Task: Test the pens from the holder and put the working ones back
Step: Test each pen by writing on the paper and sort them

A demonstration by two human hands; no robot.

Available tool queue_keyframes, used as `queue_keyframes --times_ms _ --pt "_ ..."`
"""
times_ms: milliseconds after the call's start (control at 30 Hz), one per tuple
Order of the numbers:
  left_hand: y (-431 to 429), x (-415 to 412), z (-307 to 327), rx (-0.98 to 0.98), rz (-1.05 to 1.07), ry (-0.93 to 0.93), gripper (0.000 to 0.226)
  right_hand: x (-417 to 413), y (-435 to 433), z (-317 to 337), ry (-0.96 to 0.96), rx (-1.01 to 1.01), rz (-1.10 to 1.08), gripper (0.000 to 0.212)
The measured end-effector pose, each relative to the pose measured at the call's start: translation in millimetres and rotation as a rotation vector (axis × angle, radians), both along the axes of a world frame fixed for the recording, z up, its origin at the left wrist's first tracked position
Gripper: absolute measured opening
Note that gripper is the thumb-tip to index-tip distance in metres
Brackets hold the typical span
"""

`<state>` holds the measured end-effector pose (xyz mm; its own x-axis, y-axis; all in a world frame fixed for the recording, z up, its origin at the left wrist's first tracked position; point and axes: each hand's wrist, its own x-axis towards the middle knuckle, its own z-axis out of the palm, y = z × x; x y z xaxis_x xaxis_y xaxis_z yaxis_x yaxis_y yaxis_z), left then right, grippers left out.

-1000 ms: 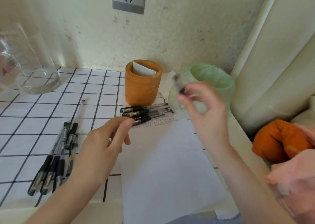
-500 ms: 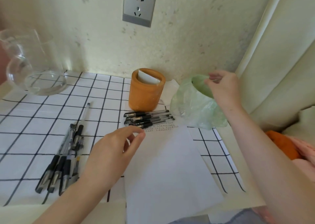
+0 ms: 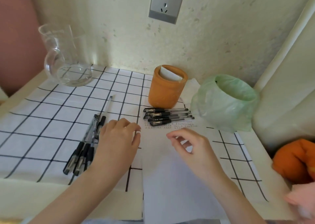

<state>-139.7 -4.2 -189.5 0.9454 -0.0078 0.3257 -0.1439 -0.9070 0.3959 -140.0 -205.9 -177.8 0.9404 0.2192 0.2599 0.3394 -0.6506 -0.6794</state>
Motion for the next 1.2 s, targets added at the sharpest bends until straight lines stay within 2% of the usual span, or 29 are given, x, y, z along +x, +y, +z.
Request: queue_keyframes --times_ms 167,267,367,833,900,967,1067,1167,1200 --pt "6 -5 -6 0.071 0.032 0.099 0.017 8 7 -5 0.015 -0.037 0.051 0.014" --pt "10 -4 -8 0.112 0.048 0.131 0.043 11 7 -7 0.041 -0.045 0.05 0.014" --pt "11 -4 -4 0.062 0.074 0.115 0.061 14 9 -7 0.05 -0.049 0.052 0.014" --pt "14 4 -4 0.002 0.065 0.065 0.059 19 11 -5 0.106 -0.01 0.042 0.015" --pt "13 5 0 -0.099 0.023 0.017 0.057 19 13 -5 0.152 0.072 0.027 0.015" --pt "11 7 11 -0.308 -0.011 -0.002 0.054 17 17 -3 0.236 0.206 0.03 0.016" --pt "9 8 34 -0.711 -0.058 0.065 0.049 11 27 0 0.418 0.445 0.118 0.016" --pt "4 7 48 -1.237 -0.073 0.224 0.047 3 37 5 0.683 0.645 0.305 0.037" --pt "0 5 50 -1.319 -0.073 0.258 0.046 0 40 7 0.742 0.679 0.366 0.042"
